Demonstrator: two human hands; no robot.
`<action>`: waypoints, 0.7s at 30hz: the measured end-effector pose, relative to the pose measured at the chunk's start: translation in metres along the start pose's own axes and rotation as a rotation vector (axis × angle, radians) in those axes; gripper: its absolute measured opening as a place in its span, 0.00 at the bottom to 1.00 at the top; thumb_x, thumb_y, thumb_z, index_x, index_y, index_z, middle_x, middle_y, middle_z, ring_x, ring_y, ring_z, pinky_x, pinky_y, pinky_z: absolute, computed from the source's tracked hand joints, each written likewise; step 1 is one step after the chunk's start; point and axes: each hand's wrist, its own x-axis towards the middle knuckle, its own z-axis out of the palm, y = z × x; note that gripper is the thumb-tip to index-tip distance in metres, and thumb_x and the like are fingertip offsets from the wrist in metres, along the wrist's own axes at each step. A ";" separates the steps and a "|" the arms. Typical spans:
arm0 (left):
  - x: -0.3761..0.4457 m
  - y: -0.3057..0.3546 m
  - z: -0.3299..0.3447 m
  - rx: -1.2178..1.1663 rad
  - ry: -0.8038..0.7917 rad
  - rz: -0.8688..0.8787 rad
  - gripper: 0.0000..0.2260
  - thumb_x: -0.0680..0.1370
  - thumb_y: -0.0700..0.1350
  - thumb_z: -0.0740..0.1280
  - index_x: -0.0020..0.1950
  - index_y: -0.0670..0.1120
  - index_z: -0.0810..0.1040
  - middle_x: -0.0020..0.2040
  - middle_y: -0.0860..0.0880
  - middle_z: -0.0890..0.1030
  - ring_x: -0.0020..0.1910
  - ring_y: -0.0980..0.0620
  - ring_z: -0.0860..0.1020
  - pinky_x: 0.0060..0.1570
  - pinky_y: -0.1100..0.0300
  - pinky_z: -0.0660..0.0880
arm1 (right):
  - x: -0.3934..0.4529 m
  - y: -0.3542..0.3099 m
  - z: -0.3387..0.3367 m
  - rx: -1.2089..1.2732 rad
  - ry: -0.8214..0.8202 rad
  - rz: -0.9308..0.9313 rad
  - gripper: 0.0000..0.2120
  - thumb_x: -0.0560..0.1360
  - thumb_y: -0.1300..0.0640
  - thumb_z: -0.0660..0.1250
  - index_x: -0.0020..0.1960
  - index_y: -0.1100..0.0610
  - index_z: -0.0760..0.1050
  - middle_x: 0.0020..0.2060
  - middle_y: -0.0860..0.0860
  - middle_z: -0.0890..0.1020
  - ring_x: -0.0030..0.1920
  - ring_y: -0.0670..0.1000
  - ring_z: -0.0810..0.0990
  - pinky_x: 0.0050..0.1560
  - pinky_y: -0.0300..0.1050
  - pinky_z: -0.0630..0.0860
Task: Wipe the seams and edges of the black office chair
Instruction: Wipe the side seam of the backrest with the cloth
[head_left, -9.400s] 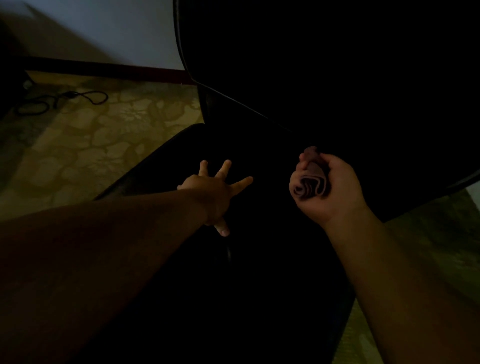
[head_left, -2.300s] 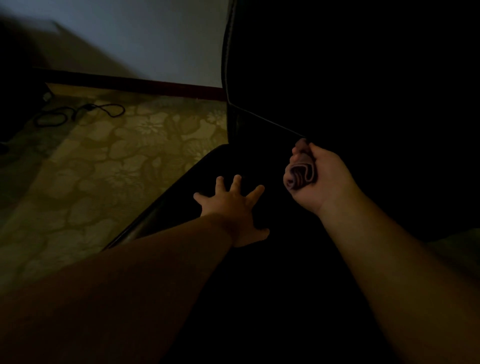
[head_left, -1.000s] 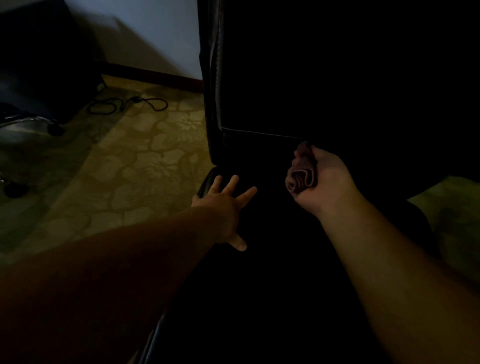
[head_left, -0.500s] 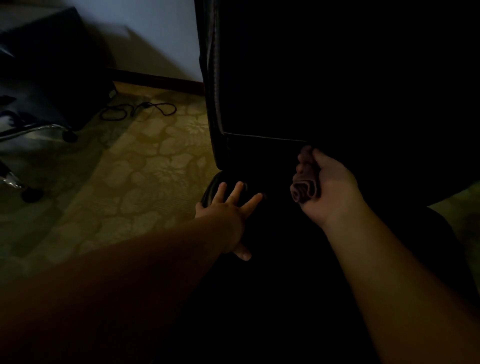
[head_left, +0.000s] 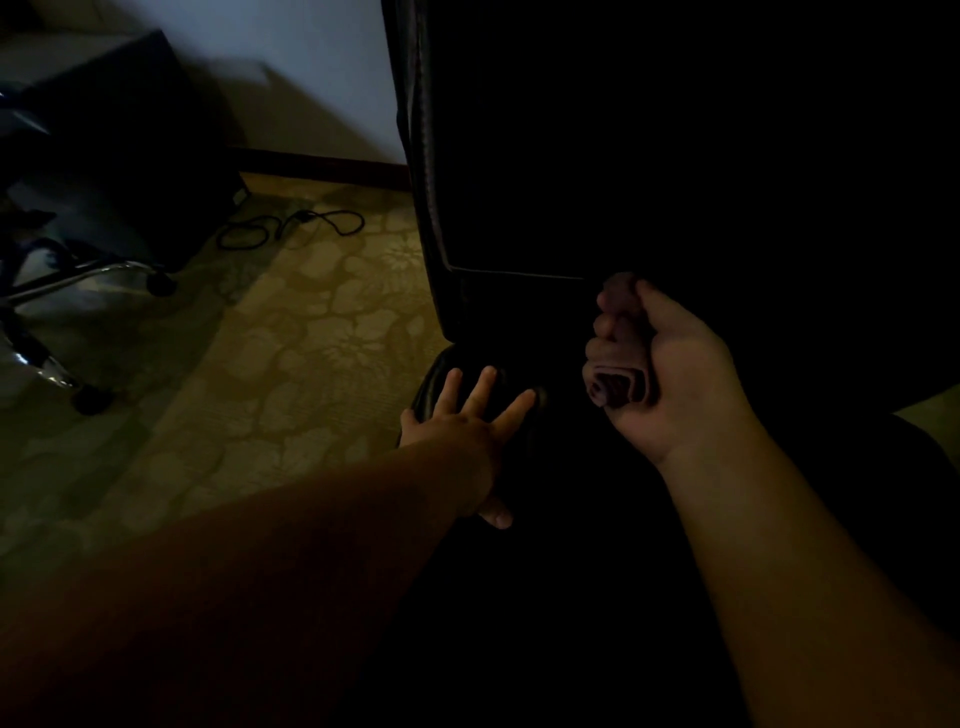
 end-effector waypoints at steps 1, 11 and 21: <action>0.000 0.000 0.000 0.004 0.001 -0.006 0.60 0.68 0.63 0.78 0.75 0.67 0.27 0.77 0.53 0.24 0.77 0.39 0.27 0.73 0.27 0.50 | 0.000 0.001 0.001 0.018 0.012 -0.001 0.13 0.82 0.50 0.58 0.45 0.55 0.75 0.34 0.48 0.74 0.27 0.44 0.68 0.24 0.36 0.66; 0.000 0.000 -0.001 -0.002 0.024 0.004 0.60 0.68 0.63 0.77 0.76 0.66 0.28 0.78 0.53 0.25 0.77 0.39 0.28 0.73 0.27 0.50 | 0.002 0.005 0.003 0.048 0.026 0.025 0.12 0.83 0.50 0.58 0.46 0.54 0.75 0.35 0.47 0.74 0.26 0.43 0.69 0.23 0.35 0.67; 0.002 -0.001 0.001 -0.009 0.019 0.015 0.60 0.68 0.62 0.78 0.76 0.67 0.28 0.77 0.53 0.24 0.77 0.40 0.27 0.72 0.27 0.47 | 0.005 0.008 0.011 0.035 0.069 0.023 0.14 0.83 0.51 0.58 0.42 0.53 0.75 0.35 0.47 0.73 0.23 0.41 0.70 0.22 0.33 0.66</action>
